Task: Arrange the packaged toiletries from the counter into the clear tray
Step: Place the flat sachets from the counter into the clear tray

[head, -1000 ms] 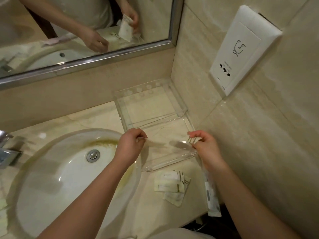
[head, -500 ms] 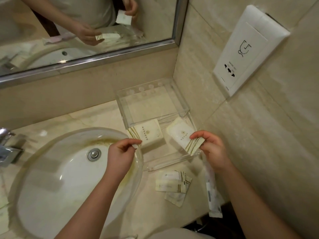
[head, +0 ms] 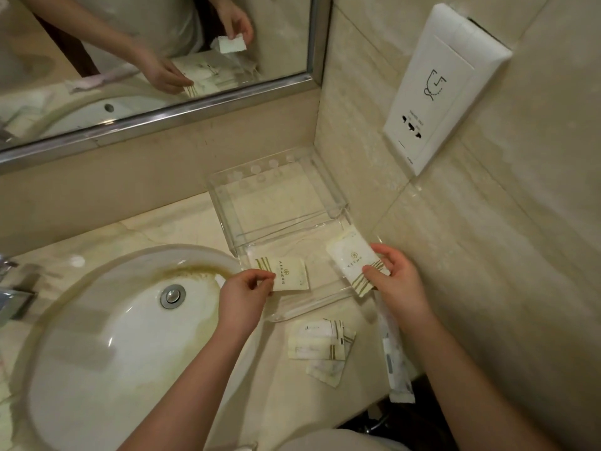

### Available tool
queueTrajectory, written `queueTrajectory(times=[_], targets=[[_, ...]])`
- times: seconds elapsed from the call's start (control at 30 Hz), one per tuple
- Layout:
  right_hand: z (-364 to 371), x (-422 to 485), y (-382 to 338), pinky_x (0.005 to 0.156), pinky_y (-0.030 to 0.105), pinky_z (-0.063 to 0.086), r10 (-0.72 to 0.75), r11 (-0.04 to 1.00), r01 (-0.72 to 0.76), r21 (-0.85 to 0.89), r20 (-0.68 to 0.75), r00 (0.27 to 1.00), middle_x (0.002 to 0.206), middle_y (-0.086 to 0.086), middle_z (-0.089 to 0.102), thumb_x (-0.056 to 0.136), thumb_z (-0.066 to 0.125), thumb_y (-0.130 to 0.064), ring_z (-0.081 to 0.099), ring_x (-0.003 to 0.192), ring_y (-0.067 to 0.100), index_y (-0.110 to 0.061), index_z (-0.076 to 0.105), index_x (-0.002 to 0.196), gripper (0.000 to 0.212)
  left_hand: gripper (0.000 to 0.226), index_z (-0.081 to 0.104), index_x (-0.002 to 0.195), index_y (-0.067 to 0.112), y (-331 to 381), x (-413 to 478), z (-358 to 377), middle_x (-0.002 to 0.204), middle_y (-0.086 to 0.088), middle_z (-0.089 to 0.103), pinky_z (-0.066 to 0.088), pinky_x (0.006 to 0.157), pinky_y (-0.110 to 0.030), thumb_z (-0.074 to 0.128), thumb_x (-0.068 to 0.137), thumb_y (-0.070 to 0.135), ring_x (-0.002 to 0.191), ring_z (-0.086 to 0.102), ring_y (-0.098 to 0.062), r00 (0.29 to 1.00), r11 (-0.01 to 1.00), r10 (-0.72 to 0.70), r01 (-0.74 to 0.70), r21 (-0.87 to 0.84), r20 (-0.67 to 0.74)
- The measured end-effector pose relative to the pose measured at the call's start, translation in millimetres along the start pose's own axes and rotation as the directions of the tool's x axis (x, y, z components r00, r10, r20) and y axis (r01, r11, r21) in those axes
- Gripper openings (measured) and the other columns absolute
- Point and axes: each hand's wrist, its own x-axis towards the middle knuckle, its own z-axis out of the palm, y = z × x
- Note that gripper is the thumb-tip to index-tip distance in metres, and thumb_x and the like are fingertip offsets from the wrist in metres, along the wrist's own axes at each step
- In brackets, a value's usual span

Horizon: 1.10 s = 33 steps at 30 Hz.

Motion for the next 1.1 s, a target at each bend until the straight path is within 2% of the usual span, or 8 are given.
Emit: queueTrajectory(times=[0.27,0.43,0.57,0.67,0.77,0.97,1.03,1.1], targets=[[-4,-9,-5,0.064,0.029,0.059,0.11,0.993,-0.108,0.058,-0.05,0.993,0.095,0.005,0.078,0.088,0.059,0.004,0.076,0.082,0.019,-0.011,0.066,0.103,0.022,0.022,0.072,0.091,0.024,11,9,35,0.098,-0.004,0.072,0.06,0.075,-0.039,0.068,0.083,0.005,0.068,0.07,-0.013,0.998,1.0,-0.021,0.021,0.01,0.063],[4,-18,3,0.078,0.042,0.06,0.237,0.963,-0.214,0.164,-0.133,0.962,0.095,0.009,0.077,0.087,0.065,-0.001,0.074,0.087,0.026,-0.012,0.069,0.1,0.017,0.025,0.075,0.104,0.017,23,21,83,0.082,0.004,0.063,0.053,0.075,-0.028,0.069,0.081,0.009,0.073,0.062,-0.015,0.966,0.988,0.015,-0.053,0.144,0.258],[13,-27,19,0.078,0.048,0.059,0.374,0.915,-0.358,0.185,-0.064,0.925,0.087,0.007,0.078,0.085,0.07,-0.009,0.074,0.082,0.032,-0.012,0.073,0.1,0.016,0.03,0.072,0.113,0.024,28,26,96,0.115,-0.006,0.059,0.043,0.096,-0.035,0.063,0.085,0.017,0.112,0.052,-0.028,0.932,0.883,0.118,-0.257,0.394,0.343],[23,-31,24,0.049,0.028,0.047,0.422,0.896,-0.418,0.152,0.01,0.907,0.068,0.002,0.065,0.084,0.072,-0.013,0.057,0.053,0.014,-0.01,0.074,0.101,0.017,0.034,0.067,0.12,0.023,30,26,79,0.135,-0.011,0.049,0.033,0.106,-0.039,0.058,0.088,0.018,0.127,0.039,-0.034,0.961,0.851,0.14,-0.239,0.468,0.237],[45,-34,20,0.056,0.025,0.056,0.464,0.86,-0.479,0.174,0.122,0.877,0.074,0.007,0.07,0.089,0.069,-0.01,0.069,0.063,0.013,-0.003,0.067,0.093,0.008,0.032,0.068,0.112,0.016,18,22,43,0.124,-0.009,0.059,0.038,0.095,-0.029,0.051,0.087,0.004,0.117,0.054,-0.026,0.984,0.919,0.172,-0.177,0.351,0.045],[94,-25,9,0.062,0.025,0.059,0.538,0.785,-0.596,0.171,0.29,0.792,0.083,0.014,0.07,0.095,0.061,-0.009,0.075,0.076,0.022,0.0,0.059,0.093,0.01,0.031,0.066,0.104,0.017,14,12,-2,0.108,-0.001,0.068,0.048,0.083,-0.032,0.043,0.091,0.001,0.103,0.064,-0.018,0.99,0.976,0.139,-0.132,0.175,-0.032],[101,-21,4,0.063,0.027,0.058,0.559,0.815,-0.577,-0.058,0.343,0.755,0.085,0.013,0.075,0.095,0.062,-0.023,0.075,0.074,0.021,0.0,0.066,0.095,0.023,0.033,0.066,0.109,0.013,12,7,-10,0.113,-0.002,0.066,0.046,0.088,-0.03,0.044,0.09,-0.001,0.106,0.061,-0.018,0.969,0.933,0.247,-0.231,0.278,-0.026],[97,-11,1,0.068,0.031,0.058,0.465,0.822,-0.313,-0.476,0.244,0.851,0.082,0.006,0.077,0.093,0.059,-0.036,0.074,0.072,0.021,-0.008,0.072,0.092,0.03,0.037,0.066,0.116,0.01,5,0,-8,0.121,-0.006,0.064,0.045,0.093,-0.03,0.047,0.087,-0.001,0.112,0.059,-0.021,0.934,0.837,0.346,-0.35,0.42,0.09]])
